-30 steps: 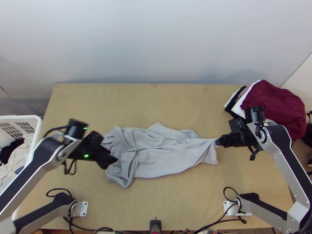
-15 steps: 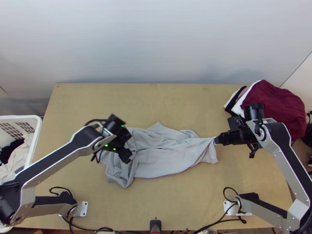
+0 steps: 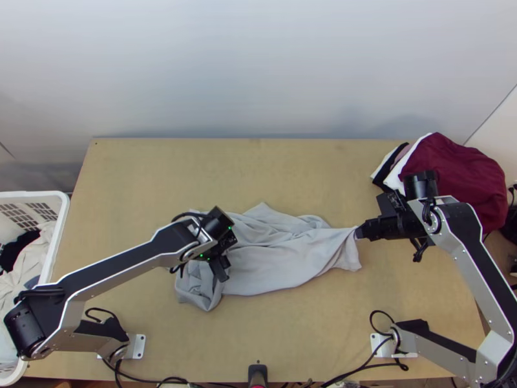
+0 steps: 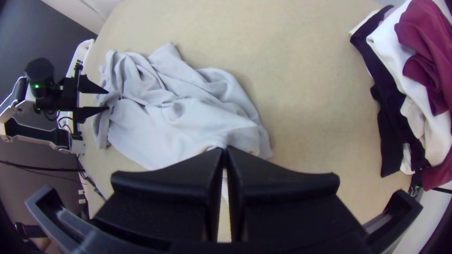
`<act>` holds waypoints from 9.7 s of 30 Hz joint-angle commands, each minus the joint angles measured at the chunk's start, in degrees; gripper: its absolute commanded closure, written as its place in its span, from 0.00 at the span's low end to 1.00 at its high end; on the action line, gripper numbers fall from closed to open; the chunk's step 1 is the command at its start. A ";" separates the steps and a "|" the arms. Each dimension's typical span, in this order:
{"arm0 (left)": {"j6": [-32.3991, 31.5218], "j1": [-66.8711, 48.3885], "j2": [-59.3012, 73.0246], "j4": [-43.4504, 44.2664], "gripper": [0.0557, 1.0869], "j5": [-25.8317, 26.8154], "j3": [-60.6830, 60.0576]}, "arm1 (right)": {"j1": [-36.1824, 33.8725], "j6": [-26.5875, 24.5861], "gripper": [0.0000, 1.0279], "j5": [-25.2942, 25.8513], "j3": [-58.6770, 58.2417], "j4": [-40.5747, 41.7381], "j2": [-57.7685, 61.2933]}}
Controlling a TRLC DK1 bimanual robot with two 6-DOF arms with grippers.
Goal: Fold the t-shirt
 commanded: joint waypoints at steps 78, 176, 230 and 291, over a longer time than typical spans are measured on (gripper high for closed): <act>-13.11 30.64 -21.89 -5.76 0.08 47.69 14.47 | -6.08 18.95 0.97 -2.61 17.13 11.65 -20.67; -5.20 36.88 7.47 -13.94 0.97 31.79 54.28 | -5.02 13.50 0.97 0.56 33.39 16.04 6.22; -8.63 74.32 -54.32 -1.37 0.97 43.65 9.02 | -13.02 19.48 0.97 -3.66 31.45 13.14 -21.90; 2.09 48.66 52.73 -10.77 0.77 20.18 64.91 | -5.28 2.95 0.95 10.49 69.77 11.12 70.03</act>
